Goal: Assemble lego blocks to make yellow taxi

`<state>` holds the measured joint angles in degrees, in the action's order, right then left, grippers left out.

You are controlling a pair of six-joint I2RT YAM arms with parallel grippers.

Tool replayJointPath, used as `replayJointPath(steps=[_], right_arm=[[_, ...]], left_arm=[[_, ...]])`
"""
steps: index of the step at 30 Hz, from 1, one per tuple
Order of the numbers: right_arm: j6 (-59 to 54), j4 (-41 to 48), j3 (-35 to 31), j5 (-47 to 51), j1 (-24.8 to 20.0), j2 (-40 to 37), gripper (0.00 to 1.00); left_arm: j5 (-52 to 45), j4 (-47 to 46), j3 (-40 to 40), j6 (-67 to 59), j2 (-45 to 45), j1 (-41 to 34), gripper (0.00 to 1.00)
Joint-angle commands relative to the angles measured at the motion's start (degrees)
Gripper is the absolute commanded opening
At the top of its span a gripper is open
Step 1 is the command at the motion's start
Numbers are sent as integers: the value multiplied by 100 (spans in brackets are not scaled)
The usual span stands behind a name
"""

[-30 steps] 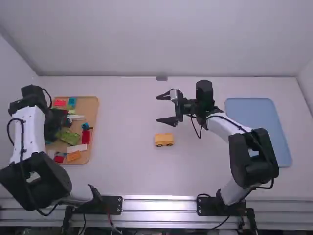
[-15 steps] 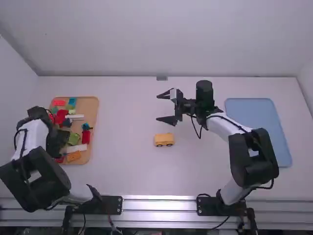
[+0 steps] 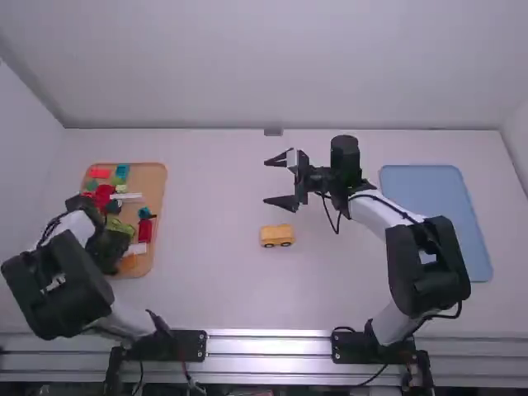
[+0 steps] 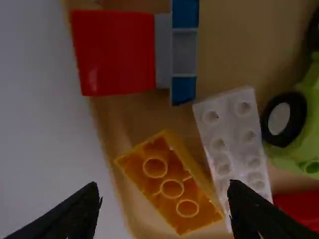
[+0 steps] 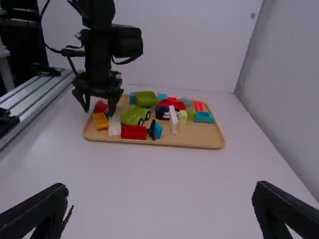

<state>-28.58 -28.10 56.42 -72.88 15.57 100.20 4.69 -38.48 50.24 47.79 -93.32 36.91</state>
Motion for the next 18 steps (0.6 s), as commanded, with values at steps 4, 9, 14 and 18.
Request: replayJointPath(steps=[4,9,14,18], right_arm=[[7,-15,177,-33,-11,-109,99],[7,-15,177,-37,-20,-109,98],[4,-15,177,-35,-17,-109,99],[4,-15,177,-35,-20,-109,99]], left_arm=[[-127,66,-33,-72,-546,-15,56],[-79,61,-33,247,-595,-15,53],[-284,31,-33,385,-592,-15,54],[-402,7,-39,398,-592,-33,52]])
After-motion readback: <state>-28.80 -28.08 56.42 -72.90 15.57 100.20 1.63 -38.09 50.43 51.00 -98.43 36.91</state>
